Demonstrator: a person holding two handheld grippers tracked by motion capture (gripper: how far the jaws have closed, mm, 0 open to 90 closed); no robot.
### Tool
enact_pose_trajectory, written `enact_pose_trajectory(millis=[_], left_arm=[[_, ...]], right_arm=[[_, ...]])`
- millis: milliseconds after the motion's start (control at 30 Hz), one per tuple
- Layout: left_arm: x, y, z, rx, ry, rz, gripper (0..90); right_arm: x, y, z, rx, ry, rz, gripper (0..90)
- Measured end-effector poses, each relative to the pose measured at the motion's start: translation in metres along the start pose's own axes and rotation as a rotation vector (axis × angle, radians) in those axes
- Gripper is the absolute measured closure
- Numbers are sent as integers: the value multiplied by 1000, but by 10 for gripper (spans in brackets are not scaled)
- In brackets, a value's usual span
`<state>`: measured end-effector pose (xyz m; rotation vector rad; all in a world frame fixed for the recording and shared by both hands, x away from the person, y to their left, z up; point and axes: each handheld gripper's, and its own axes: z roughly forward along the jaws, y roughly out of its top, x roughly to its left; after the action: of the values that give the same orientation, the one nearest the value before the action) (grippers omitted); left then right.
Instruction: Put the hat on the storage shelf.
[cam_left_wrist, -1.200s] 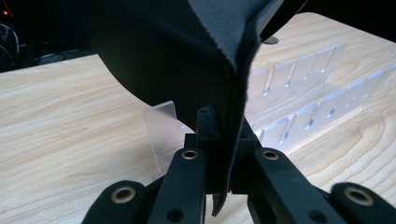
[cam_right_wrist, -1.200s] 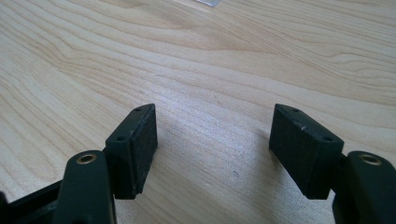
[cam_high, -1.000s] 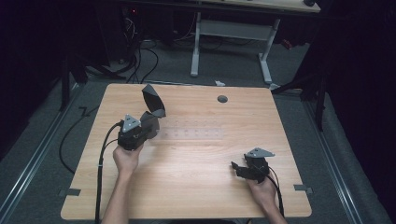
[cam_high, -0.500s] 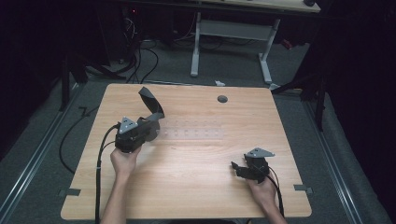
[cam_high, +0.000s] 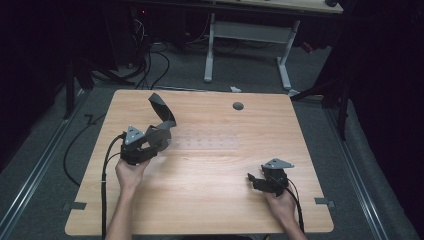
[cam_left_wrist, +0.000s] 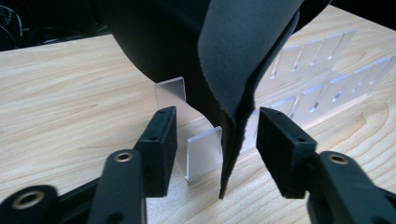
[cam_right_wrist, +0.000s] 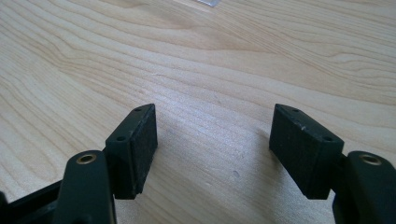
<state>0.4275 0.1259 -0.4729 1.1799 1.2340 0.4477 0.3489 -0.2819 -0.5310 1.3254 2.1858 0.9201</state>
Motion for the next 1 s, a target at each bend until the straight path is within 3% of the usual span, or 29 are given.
enact_pose_trajectory(millis=[267,533,833,1000], left_arm=[[-1,5,-9,20,1,-10,446],[-3,13,-20,7,-14,-32,423],[-7,14,-28,16,0,-10,421],[-9,16,-36,0,-9,-38,421]], right_arm=[[0,0,0,0,-1,2,325],[0,0,0,0,-2,2,325],[0,0,0,0,-2,2,325],[0,0,0,0,-2,2,325]])
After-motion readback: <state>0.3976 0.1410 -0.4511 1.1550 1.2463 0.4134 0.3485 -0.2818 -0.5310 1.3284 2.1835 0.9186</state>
